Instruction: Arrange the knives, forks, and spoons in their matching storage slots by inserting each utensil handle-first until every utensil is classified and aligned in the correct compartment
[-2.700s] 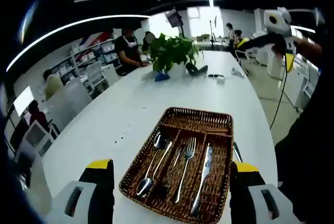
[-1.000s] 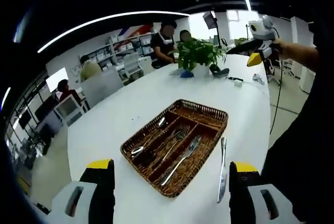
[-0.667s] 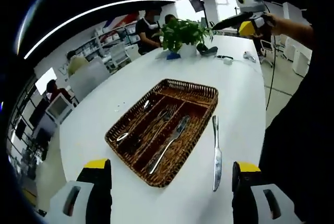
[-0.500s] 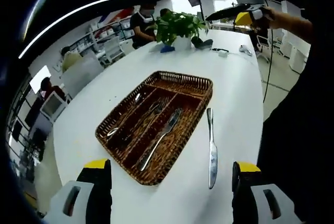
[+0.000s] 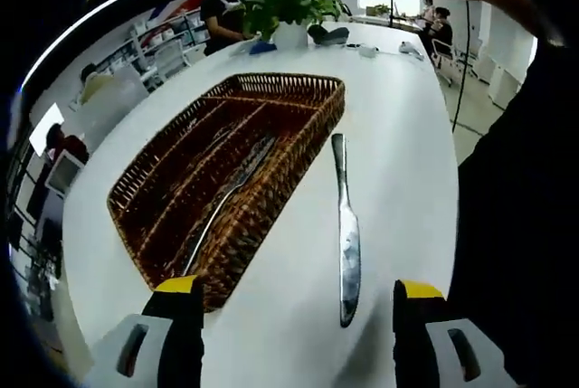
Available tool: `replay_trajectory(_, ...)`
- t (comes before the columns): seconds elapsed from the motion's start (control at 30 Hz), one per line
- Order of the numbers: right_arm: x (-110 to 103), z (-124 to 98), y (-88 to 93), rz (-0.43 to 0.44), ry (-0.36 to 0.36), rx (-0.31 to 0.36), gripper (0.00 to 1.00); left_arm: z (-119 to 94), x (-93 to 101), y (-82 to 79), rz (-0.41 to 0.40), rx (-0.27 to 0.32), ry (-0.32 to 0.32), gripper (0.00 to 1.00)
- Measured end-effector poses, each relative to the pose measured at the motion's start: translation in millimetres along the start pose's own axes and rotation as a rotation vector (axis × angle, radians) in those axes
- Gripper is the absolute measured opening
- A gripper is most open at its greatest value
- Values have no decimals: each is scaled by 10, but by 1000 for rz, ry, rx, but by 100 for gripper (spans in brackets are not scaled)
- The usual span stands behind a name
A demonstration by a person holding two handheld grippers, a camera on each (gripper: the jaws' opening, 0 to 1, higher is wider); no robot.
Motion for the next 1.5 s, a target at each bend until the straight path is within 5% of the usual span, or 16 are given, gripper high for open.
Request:
replay_trajectory(0.13, -24, -4, 8, 27, -7, 4, 99, -61, -65, -1, 2, 19, 3, 71)
replay_trajectory(0.53, -11, -16, 10, 34, 6, 13, 99, 168, 129, 19, 53, -40, 99, 72)
replay_trajectory(0.8, -25, -74, 69, 49, 18, 8, 99, 318, 220, 53, 54, -64, 179, 54)
replay_trajectory(0.93, -20, -93, 104, 58, 24, 2, 99, 345, 258, 14, 61, -64, 178, 35)
replay_trajectory(1.0, -25, -92, 116, 61, 24, -1, 99, 362, 307, 6, 79, -60, 234, 26)
replay_trajectory(1.23, -56, -72, 102, 64, 18, 2, 99, 353, 296, 3, 137, -84, 233, 11)
replay_trajectory(1.5, -80, -62, 100, 65, 10, 3, 98, 350, 298, -6, 174, -88, 230, 9)
Point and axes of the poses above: the point that each gripper's makers call its tool centre point, and the gripper's own axes: z roughly forward along the fingers, x roughly to its right, y roughly out of its underside, the point moved 10 cm from there along -z, roughly backward along the fingers, and after that the axes turned 2 degrees about y, right-handed, at the moved point
